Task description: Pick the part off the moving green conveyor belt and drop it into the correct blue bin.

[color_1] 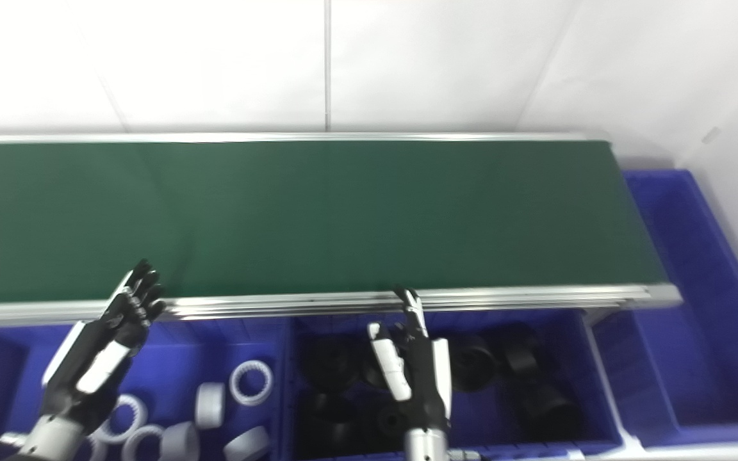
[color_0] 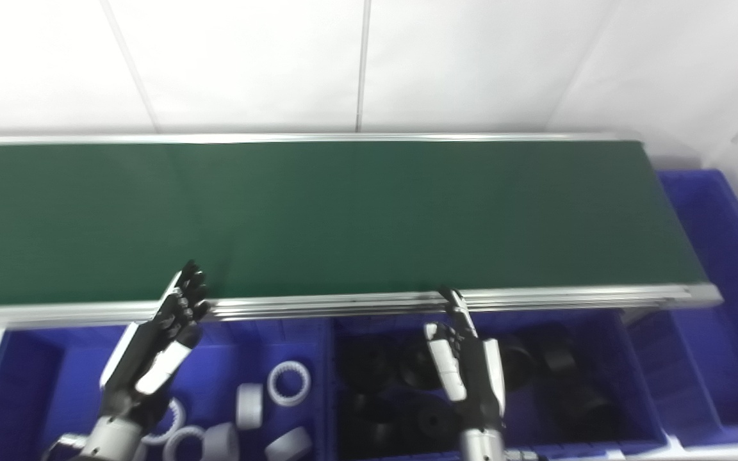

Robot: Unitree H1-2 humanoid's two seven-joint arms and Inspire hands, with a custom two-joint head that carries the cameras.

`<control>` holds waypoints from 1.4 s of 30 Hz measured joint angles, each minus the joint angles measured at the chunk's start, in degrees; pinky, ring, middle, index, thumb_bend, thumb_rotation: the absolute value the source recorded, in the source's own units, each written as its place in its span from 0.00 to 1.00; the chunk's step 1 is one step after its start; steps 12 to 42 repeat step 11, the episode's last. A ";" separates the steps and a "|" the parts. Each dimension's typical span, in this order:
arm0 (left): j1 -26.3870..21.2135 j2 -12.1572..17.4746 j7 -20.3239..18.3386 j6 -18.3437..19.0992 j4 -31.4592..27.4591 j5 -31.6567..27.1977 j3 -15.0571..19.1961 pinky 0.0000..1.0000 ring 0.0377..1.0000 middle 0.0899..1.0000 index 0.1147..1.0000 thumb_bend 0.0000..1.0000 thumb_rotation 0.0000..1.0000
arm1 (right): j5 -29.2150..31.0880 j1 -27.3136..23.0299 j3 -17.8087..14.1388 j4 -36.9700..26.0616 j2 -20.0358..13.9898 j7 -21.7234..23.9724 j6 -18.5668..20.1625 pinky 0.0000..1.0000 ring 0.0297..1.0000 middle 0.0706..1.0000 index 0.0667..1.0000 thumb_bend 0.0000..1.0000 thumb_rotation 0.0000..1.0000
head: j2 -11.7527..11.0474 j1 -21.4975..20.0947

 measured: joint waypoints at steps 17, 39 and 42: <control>5.88 -1.70 2.58 -5.90 -8.58 0.07 -0.40 0.93 0.97 1.00 1.00 0.72 0.70 | 3.20 0.30 0.23 0.21 -0.46 0.66 -1.50 0.83 0.90 0.95 0.93 0.68 0.97 | 1.41 8.70; 5.88 -1.70 2.58 -5.90 -8.58 0.07 -0.40 0.93 0.97 1.00 1.00 0.72 0.70 | 3.20 0.30 0.23 0.21 -0.46 0.66 -1.50 0.83 0.90 0.95 0.93 0.68 0.97 | 1.41 8.70; 5.88 -1.70 2.58 -5.90 -8.58 0.07 -0.40 0.93 0.97 1.00 1.00 0.72 0.70 | 3.20 0.30 0.23 0.21 -0.46 0.66 -1.50 0.83 0.90 0.95 0.93 0.68 0.97 | 1.41 8.70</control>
